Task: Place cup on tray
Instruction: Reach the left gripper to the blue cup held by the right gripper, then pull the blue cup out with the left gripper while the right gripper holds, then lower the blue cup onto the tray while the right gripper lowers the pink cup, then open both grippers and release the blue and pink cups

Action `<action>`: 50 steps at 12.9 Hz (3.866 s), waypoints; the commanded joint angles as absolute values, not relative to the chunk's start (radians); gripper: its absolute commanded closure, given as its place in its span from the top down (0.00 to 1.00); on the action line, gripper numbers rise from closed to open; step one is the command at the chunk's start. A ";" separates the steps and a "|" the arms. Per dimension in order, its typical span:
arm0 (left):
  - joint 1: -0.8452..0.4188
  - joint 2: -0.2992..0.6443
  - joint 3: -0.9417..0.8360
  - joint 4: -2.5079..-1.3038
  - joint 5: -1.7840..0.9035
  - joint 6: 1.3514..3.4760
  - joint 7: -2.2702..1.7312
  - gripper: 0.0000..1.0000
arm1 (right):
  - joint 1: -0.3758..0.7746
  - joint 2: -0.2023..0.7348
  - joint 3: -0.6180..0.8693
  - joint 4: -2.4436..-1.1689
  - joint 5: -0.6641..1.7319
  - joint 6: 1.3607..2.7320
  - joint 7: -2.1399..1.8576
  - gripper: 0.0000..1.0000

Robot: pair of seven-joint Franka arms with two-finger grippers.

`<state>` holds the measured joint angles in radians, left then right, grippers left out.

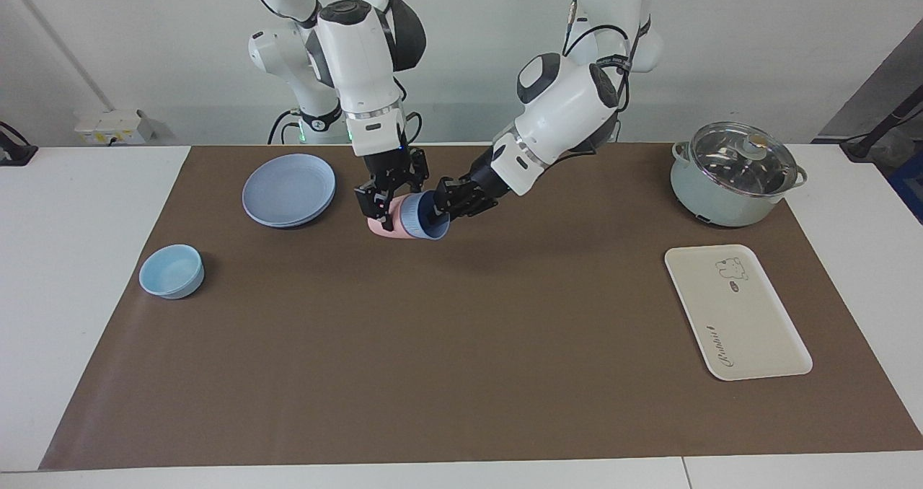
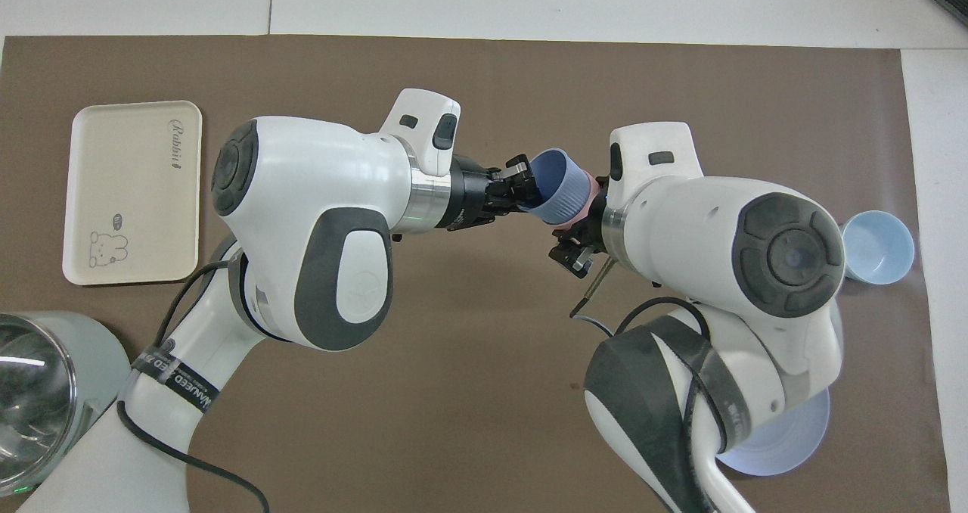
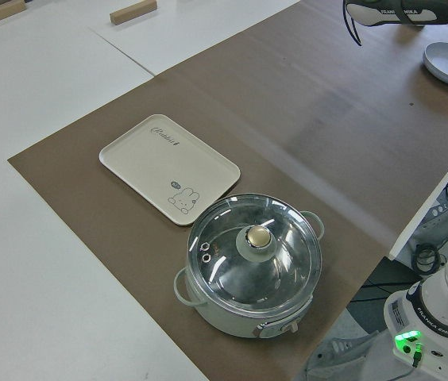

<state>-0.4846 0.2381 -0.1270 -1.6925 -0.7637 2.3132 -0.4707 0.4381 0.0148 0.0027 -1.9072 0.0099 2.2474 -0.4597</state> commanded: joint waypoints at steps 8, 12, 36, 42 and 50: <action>-0.376 0.274 -0.117 -1.519 -0.753 2.062 -0.514 0.00 | 0.437 0.012 0.008 -1.896 -0.015 2.237 -0.433 0.00; -0.240 0.278 -0.117 -1.430 -0.741 1.944 -0.520 0.00 | 0.428 0.012 0.008 -1.896 -0.014 2.241 -0.431 0.00; 0.402 0.159 -0.112 -1.983 -0.202 2.538 0.385 0.00 | -0.146 0.356 -0.002 -2.054 1.706 2.292 -2.268 0.00; 0.380 0.264 -0.115 -1.964 -0.238 2.655 0.270 0.00 | -0.158 0.353 -0.002 -2.089 1.712 2.287 -2.289 1.00; 0.361 0.270 -0.114 -1.919 -0.267 2.637 0.264 0.90 | -0.149 0.191 -0.005 -2.161 1.694 2.290 -2.175 1.00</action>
<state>0.3806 0.2638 -0.1259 -1.9435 -0.2557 2.6361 0.2730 -0.1462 0.2794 -0.0106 -2.0877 1.6762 2.2842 -2.2081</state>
